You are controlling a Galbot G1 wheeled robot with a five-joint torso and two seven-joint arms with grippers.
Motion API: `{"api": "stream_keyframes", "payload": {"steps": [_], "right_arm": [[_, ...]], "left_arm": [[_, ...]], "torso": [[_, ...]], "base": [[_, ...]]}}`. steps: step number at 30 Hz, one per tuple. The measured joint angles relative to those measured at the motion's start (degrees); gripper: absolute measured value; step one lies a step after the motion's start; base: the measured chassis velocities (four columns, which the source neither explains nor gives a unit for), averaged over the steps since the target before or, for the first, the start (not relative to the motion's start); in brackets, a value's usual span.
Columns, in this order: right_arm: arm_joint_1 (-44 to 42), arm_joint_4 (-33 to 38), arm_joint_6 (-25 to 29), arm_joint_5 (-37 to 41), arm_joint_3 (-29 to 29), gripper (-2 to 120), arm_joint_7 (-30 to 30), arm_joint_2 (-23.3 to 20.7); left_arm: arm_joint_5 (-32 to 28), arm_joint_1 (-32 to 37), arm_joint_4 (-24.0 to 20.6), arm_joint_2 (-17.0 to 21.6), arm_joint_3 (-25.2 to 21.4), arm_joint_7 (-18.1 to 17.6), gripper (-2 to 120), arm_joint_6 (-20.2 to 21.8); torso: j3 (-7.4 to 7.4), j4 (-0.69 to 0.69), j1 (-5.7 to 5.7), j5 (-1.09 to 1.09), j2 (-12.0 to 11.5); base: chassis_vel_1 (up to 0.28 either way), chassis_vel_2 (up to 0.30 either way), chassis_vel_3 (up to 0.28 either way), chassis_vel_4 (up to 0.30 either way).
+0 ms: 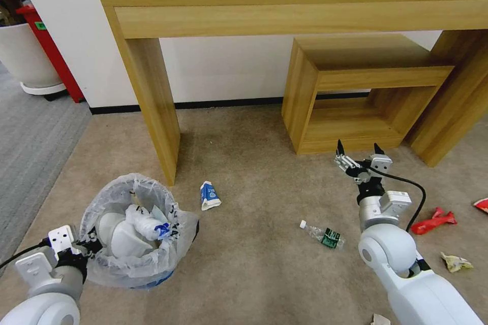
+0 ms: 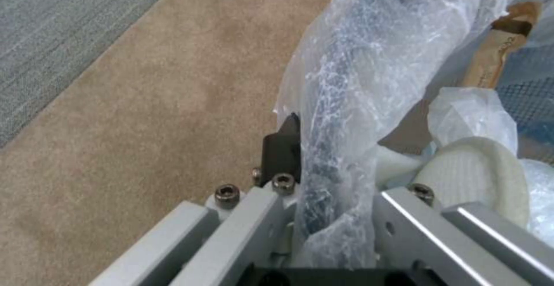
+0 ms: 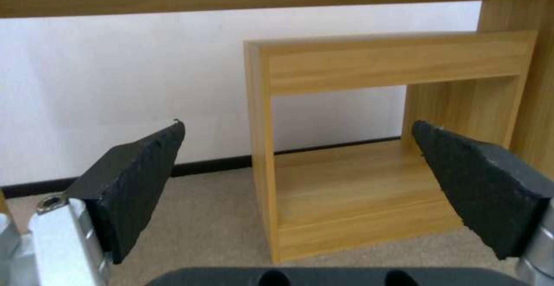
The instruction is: Pick up the trash bin and place the garbage on the floor into it.
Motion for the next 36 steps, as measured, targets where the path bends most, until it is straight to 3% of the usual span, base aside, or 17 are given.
{"api": "stream_keyframes", "payload": {"steps": [36], "right_arm": [[-2.41,1.22,-0.16,-0.98,0.57,100,-1.11,0.35]], "left_arm": [[1.2,0.67,0.09,0.22,0.05,0.34,0,-0.7]], "torso": [[0.0,0.0,0.0,-0.01,0.0]], "base": [[0.0,0.0,0.0,0.0]]}}
